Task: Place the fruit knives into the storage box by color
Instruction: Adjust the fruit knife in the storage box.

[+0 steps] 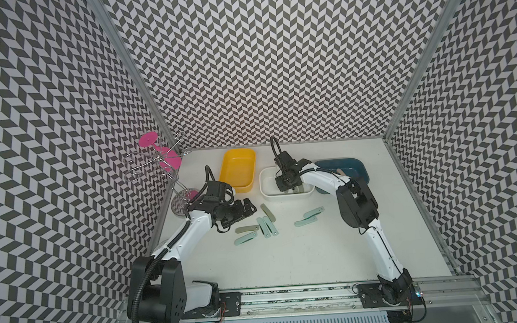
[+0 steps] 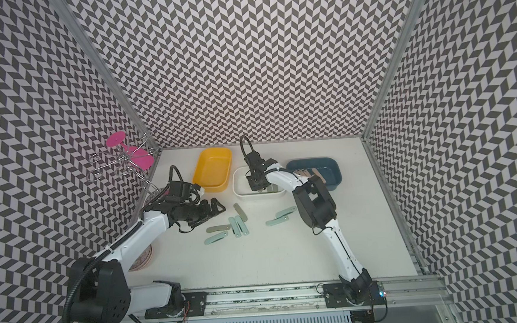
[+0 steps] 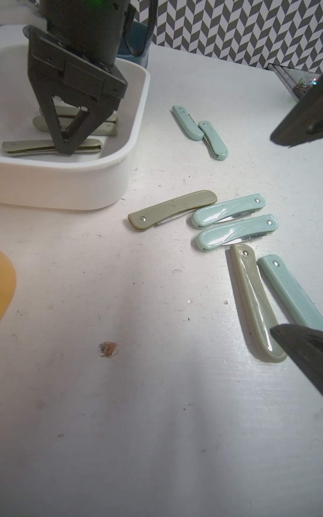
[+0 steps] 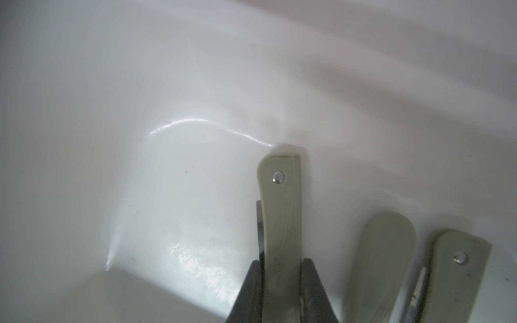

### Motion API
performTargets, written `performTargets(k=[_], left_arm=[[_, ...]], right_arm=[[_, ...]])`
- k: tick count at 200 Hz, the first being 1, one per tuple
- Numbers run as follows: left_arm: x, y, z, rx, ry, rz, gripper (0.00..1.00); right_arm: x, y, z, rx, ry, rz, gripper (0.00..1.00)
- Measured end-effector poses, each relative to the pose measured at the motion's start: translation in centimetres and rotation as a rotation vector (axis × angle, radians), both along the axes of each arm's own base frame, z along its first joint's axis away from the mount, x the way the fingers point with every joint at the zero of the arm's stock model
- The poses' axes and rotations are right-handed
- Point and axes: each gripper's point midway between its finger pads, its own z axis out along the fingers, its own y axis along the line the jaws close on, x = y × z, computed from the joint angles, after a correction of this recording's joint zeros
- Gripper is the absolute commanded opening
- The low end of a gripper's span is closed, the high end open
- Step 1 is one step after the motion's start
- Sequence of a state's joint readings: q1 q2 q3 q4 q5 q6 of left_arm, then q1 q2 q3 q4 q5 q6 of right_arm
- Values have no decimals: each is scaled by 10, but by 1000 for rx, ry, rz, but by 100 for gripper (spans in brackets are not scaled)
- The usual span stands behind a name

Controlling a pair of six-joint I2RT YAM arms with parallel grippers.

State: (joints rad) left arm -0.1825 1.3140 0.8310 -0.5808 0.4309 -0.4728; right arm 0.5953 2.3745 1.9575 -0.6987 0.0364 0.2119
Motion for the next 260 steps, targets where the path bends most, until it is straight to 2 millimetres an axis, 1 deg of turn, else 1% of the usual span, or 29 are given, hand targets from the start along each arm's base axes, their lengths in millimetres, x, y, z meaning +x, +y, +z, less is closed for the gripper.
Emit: performTargets(k=[25, 128, 175, 186, 236, 260], left_arm=[[-1, 0, -1, 0, 2, 0, 100], [-4, 1, -2, -4, 6, 9, 100], [-4, 1, -1, -5, 3, 10, 100], [-4, 1, -1, -5, 2, 11, 100], [-4, 1, 0, -6, 0, 12, 100], [-4, 1, 0, -7, -1, 12, 100]], right_arm=[[2, -6, 0, 16, 11, -37, 9], [2, -7, -1, 83, 20, -151, 4], [2, -8, -1, 117, 31, -195, 5], [2, -8, 0, 127, 36, -202, 7], [2, -8, 0, 142, 48, -204, 30], [1, -9, 2, 138, 53, -201, 37]])
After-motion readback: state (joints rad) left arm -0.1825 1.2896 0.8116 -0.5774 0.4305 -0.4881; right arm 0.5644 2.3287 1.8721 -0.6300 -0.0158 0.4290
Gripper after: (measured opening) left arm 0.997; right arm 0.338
